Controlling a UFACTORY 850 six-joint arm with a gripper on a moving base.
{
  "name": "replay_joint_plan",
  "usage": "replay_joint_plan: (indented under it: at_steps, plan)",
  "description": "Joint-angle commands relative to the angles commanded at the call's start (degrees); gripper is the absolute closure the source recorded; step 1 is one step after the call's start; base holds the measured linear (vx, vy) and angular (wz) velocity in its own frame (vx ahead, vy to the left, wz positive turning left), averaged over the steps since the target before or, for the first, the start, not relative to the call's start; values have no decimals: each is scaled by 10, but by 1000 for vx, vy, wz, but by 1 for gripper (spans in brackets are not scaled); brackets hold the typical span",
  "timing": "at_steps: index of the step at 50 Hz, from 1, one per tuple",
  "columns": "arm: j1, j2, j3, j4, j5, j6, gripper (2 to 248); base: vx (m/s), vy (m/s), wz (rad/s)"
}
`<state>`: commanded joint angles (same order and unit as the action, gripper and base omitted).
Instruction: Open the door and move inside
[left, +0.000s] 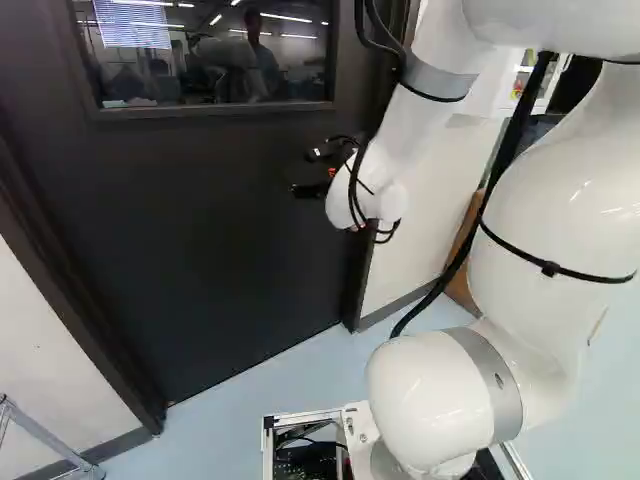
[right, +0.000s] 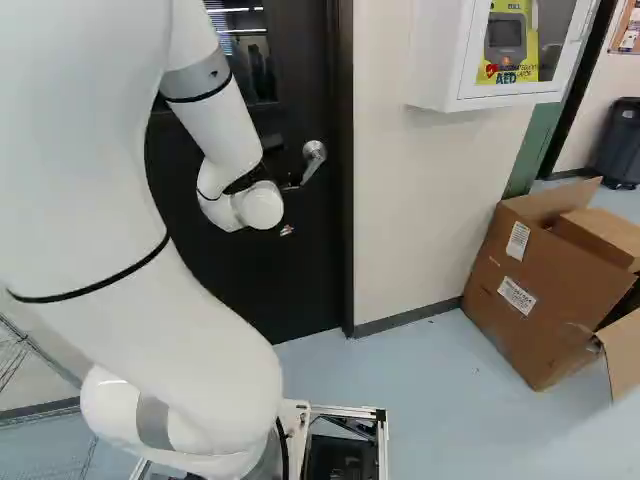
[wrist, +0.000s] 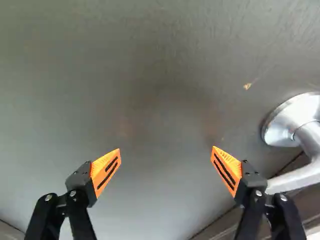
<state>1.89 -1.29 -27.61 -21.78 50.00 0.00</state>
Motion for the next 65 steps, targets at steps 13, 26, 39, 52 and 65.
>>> replay_joint_plan:
  at_steps: [13,26,39,52,65]
  plan:
    - [-7,19,39,0,0,0,3,0,0,0]
    - [-16,16,54,0,0,0,3,0,0,0]
    - [-17,13,54,0,0,0,3,0,0,0]
    - [-17,13,54,0,0,0,3,0,0,0]
    - [-17,11,53,0,0,0,3,0,0,0]
